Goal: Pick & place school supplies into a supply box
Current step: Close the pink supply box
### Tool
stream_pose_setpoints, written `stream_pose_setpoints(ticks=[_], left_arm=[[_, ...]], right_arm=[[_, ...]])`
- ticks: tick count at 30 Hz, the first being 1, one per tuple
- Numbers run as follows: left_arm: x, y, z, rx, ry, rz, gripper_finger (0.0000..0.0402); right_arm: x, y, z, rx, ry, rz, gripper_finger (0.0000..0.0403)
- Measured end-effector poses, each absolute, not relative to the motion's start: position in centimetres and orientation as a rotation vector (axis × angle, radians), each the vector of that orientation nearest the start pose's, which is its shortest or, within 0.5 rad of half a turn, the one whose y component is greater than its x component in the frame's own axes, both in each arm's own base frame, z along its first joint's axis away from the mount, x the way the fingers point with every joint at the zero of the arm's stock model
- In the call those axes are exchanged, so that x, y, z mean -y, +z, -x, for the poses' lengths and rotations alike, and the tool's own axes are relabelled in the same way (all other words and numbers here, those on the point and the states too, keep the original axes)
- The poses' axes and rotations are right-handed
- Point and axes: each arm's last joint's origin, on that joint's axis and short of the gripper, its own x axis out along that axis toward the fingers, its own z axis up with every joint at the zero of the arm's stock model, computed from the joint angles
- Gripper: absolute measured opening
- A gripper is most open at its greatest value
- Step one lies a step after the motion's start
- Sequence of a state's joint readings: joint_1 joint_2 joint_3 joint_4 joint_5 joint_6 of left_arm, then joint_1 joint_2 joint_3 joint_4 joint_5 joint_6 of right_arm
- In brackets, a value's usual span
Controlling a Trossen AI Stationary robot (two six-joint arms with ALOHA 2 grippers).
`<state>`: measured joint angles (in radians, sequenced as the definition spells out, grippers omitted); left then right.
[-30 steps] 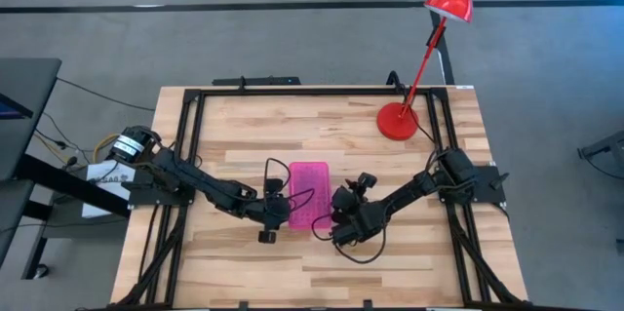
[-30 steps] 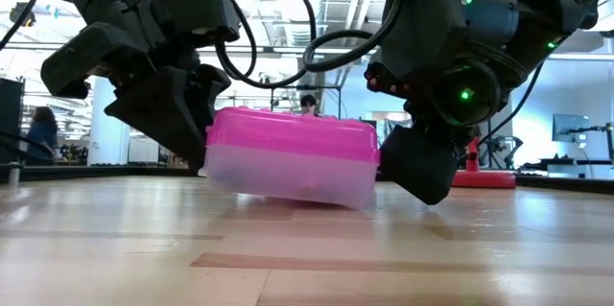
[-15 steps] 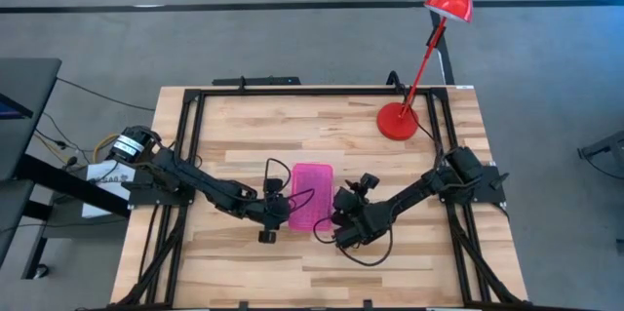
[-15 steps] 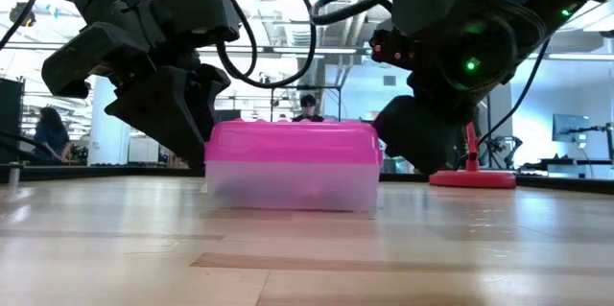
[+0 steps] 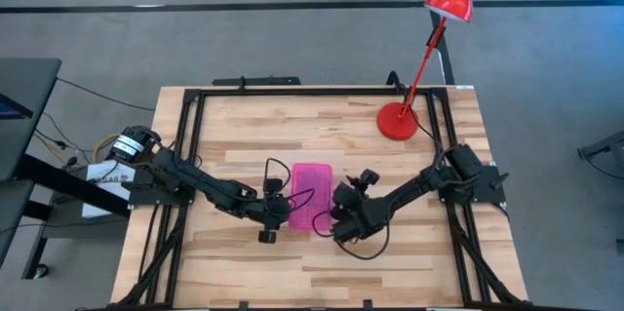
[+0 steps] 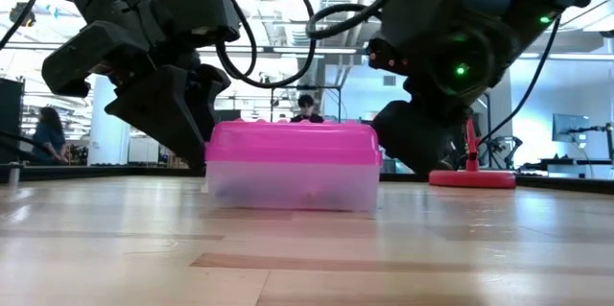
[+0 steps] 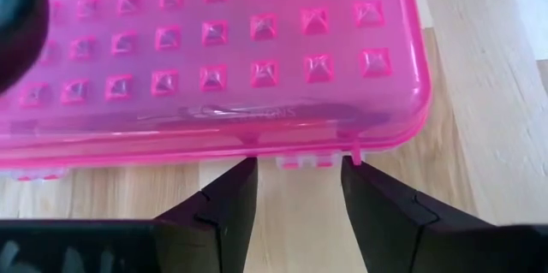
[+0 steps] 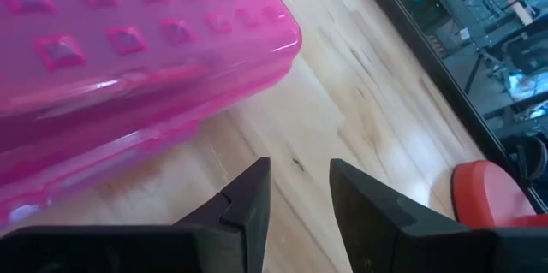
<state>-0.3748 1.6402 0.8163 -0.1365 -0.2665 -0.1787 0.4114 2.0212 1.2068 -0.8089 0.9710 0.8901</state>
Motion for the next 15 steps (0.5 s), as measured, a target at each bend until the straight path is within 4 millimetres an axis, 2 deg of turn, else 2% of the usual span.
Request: stream_pose_setpoints(ticks=[5,15], left_arm=[[10.36,14.85,-28.42,-0.926,-0.015,-0.139,0.0167],[10.37,14.83,-28.41,-0.927,-0.016,-0.138,0.0167]], right_arm=[[-10.86,12.00,-33.02,-0.913,-0.869,0.296,0.0117],[-10.76,12.00,-32.98,-0.919,-0.871,0.305,0.0117]])
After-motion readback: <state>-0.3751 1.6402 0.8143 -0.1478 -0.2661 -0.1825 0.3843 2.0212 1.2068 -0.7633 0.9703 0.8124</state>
